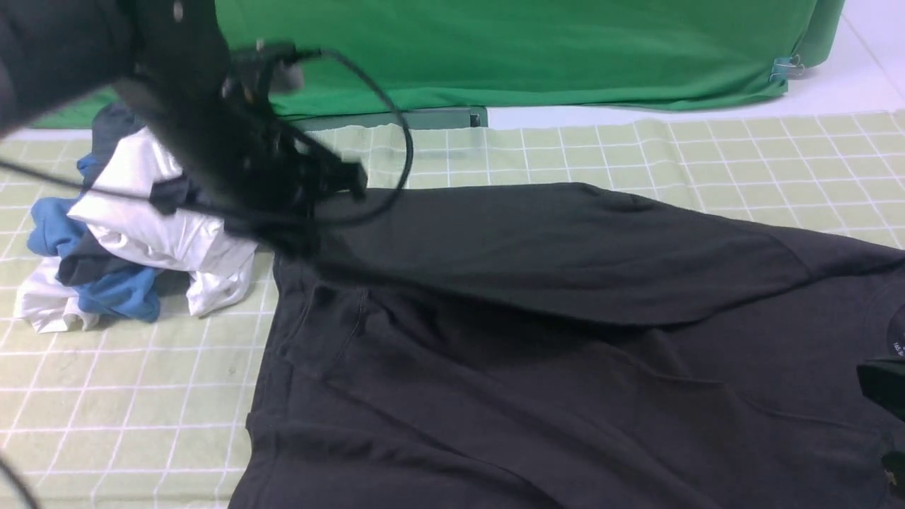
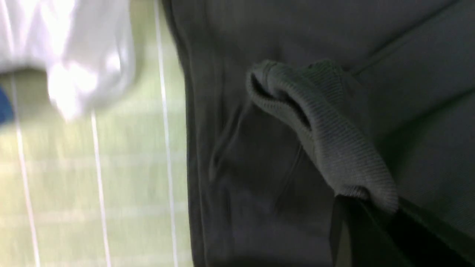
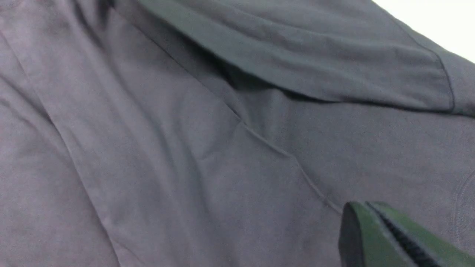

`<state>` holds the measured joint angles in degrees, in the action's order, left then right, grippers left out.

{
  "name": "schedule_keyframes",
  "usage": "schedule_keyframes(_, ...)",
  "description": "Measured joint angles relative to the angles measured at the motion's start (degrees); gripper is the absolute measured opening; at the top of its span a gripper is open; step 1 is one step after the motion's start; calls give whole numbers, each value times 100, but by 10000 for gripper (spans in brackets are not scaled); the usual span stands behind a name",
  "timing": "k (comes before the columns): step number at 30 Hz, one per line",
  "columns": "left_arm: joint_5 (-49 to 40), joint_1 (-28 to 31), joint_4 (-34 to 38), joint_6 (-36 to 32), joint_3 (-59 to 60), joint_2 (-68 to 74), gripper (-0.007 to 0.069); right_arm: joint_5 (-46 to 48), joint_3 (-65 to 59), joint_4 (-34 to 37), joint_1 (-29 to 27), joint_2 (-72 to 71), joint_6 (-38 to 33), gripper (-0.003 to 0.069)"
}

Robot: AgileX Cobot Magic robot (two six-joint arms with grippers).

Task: Fold a long-sleeved shirt over a green coffee tablecloth.
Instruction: 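Fold the left side of the dark shirt inward over its body with the left gripper, then grasp the near edge of the shirt at its hem and shoulder corners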

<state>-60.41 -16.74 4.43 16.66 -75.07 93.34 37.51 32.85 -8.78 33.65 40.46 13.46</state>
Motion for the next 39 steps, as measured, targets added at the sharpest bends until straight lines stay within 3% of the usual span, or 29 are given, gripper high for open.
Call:
schedule_keyframes(8,255,-480,-101,294,1103,-330,49,0,0,-4,0,0,-5,6)
schedule_keyframes(17,172,-555,-101,394,1596,-330,66,11,0,-4,0,-4,-17,17)
schedule_keyframes(20,207,-555,-115,394,1596,-339,116,17,0,-4,0,-4,-17,17)
schedule_keyframes(26,170,-555,-137,247,1596,-355,384,22,-20,-4,0,-4,-22,28)
schedule_keyframes(29,-261,-555,-204,136,1596,-354,465,22,-20,-4,0,-4,-22,32)
schedule_keyframes(33,-690,-555,-343,120,1870,-463,507,22,-20,-4,0,-4,-22,34)
schedule_keyframes(39,-355,-555,29,138,2830,-913,506,22,-20,-4,0,-4,-22,37)
